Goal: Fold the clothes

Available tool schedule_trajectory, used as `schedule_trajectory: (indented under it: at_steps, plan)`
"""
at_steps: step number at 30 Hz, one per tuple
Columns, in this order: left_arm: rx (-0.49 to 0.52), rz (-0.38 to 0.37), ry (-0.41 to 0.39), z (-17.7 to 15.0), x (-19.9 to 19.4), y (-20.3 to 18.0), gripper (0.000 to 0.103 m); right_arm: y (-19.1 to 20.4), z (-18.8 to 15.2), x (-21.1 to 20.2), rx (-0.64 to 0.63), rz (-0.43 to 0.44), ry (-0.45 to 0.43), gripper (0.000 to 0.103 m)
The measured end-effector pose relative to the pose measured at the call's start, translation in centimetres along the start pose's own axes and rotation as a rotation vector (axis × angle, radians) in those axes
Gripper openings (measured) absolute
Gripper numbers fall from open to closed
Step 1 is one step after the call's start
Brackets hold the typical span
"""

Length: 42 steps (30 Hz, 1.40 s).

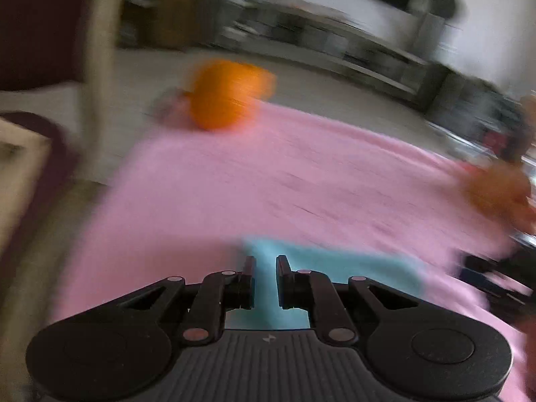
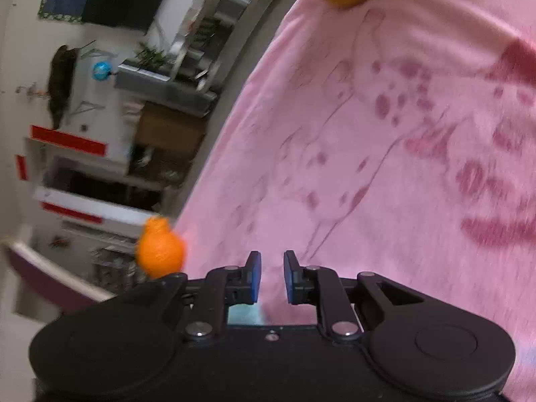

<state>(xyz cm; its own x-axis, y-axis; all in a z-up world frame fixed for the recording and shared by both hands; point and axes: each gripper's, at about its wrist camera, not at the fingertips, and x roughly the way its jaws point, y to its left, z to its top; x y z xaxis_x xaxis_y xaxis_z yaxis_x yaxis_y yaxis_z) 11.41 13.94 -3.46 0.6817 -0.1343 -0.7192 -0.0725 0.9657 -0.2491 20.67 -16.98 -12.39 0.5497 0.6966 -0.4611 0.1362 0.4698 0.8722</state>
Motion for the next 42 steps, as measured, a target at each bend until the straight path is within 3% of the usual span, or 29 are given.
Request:
schedule_trajectory:
  at_steps: [1, 5, 8, 9, 12, 14, 16, 19, 21, 23, 25, 30, 34, 35, 36, 37, 42]
  plan:
    - [0.02, -0.059, 0.026, -0.4, 0.3, -0.7, 0.011, 0.2, -0.4, 0.4, -0.017, 0.023, 0.051, 0.016]
    - [-0.008, -0.109, 0.088, -1.1, 2.6, -1.4, 0.011, 1.6, -2.3, 2.1, -0.111, 0.067, 0.222, 0.016]
    - [-0.071, -0.124, 0.106, -0.8, 3.2, -0.2, 0.014, 1.6, -3.1, 2.4, -0.137, 0.02, 0.281, 0.015]
    - [-0.096, -0.123, 0.123, -0.7, 3.1, 0.5, 0.015, 1.2, -2.9, 2.5, -0.112, 0.022, 0.288, 0.009]
    - [-0.157, -0.095, 0.173, -0.4, 2.0, 2.4, 0.012, 0.0, -1.8, 1.8, -0.032, 0.035, 0.299, 0.008]
    - [-0.145, -0.026, 0.184, -0.6, 0.3, 3.5, 0.012, 0.0, -1.2, 0.4, -0.035, 0.003, 0.281, 0.008]
    - [-0.12, 0.083, 0.189, -1.0, -1.6, 4.0, 0.014, 0.5, -0.8, -1.3, -0.08, -0.079, 0.255, 0.015]
    - [-0.11, 0.303, 0.231, -1.9, -3.6, 4.7, 0.012, 2.5, -1.2, -4.2, -0.231, -0.223, 0.221, 0.023]
    - [-0.142, 0.358, 0.241, -2.8, -5.5, 5.2, 0.01, 4.4, -2.2, -6.6, -0.354, -0.314, 0.195, 0.025]
    - [-0.136, 0.364, 0.197, -3.7, -8.0, 4.8, 0.011, 5.5, -3.6, -9.3, -0.411, -0.338, 0.177, 0.026]
    - [-0.129, 0.34, 0.138, -4.7, -10.4, 4.0, 0.015, 6.1, -5.1, -12.4, -0.418, -0.295, 0.165, 0.026]
    - [-0.12, 0.126, 0.055, -7.5, -13.6, 1.7, 0.017, 7.3, -8.7, -17.1, -0.407, -0.105, 0.159, 0.034]
    - [-0.064, 0.056, 0.104, -8.7, -12.4, -0.5, 0.017, 7.8, -10.0, -14.9, -0.391, -0.081, 0.2, 0.036]
    - [-0.053, 0.048, 0.127, -8.9, -11.9, -0.8, 0.017, 7.8, -10.3, -13.9, -0.394, -0.1, 0.205, 0.034]
    - [-0.04, 0.041, 0.145, -9.0, -11.3, -1.1, 0.016, 7.7, -10.5, -13.1, -0.396, -0.116, 0.213, 0.022]
    - [-0.032, 0.028, 0.158, -9.1, -10.9, -1.2, 0.015, 7.3, -10.7, -12.5, -0.382, -0.112, 0.229, 0.017]
    - [0.004, -0.022, 0.221, -9.7, -8.6, -1.5, 0.015, 6.0, -11.3, -9.4, -0.29, -0.025, 0.307, 0.017]
